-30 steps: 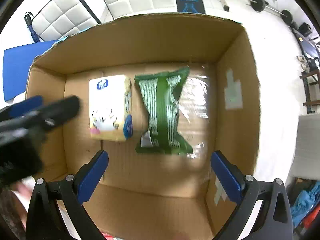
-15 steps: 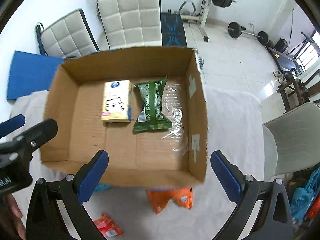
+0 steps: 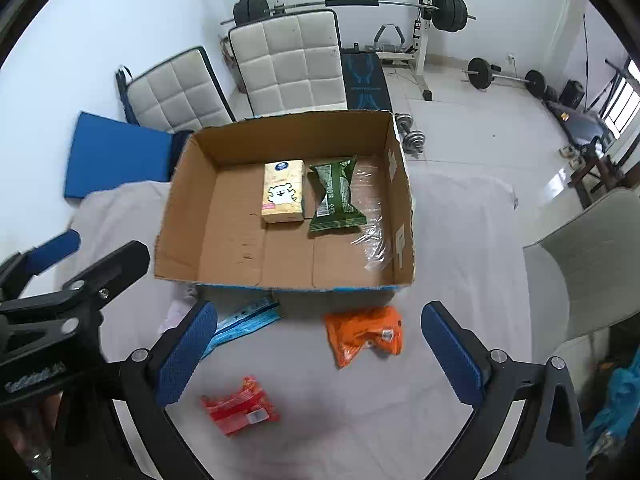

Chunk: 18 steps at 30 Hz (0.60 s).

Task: Organize soft objects
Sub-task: 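Grasp the red snack bag with the left tool while the right tool grasps the orange bag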

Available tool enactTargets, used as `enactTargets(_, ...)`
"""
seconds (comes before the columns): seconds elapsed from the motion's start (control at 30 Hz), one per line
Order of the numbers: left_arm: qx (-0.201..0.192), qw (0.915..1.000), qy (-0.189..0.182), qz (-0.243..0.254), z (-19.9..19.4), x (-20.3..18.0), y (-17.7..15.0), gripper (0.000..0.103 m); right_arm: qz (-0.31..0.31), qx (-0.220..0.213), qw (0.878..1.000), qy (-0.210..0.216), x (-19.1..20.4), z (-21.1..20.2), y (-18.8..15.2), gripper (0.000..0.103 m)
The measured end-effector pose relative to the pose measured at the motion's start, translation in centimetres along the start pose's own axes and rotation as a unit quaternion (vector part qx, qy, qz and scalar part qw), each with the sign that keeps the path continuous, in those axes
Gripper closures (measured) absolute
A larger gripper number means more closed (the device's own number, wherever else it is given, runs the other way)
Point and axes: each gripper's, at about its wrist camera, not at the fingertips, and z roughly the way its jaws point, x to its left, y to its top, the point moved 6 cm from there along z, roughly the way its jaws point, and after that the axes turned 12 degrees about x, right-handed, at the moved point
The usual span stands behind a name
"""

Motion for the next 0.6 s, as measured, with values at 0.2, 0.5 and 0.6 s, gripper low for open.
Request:
enactTargets(0.2,0.042,0.9975,0.036,-0.045,3.0,1.5,-3.8,0.000,0.114,0.082,0.988,0.061,-6.6,5.4,-3.5,0.000)
enactTargets(0.5,0.156,0.9794,0.047,-0.120,11.6,3.9,-10.2,0.000,0.286,0.186,0.926,0.160,-9.3,19.6,-5.0,0.005)
enactTargets(0.6,0.172,0.9762,0.051,-0.121,12.9,4.2,-11.5,0.000,0.318,0.182,0.916,0.166,-8.8,21.7,-5.0,0.010)
